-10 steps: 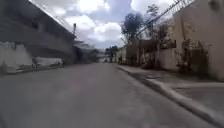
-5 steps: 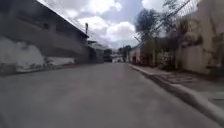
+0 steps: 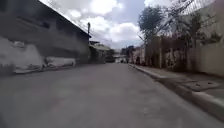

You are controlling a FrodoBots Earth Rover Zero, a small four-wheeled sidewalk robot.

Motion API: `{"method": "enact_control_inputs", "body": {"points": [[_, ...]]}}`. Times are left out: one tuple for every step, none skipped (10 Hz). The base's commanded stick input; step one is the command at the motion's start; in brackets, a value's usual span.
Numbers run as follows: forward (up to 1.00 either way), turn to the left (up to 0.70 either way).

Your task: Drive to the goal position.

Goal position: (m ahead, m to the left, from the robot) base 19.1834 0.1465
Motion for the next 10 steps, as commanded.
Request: {"method": "enact_control_inputs", "body": {"points": [[1.00, -0.40], [1.00, -0.12], [1.00, -0.01], [1.00, 0.00], [1.00, 0.00], [1.00, 0.00], [1.00, 0.00], [1.00, 0.00], [1.00, 0.00], [1.00, 0.00]]}}
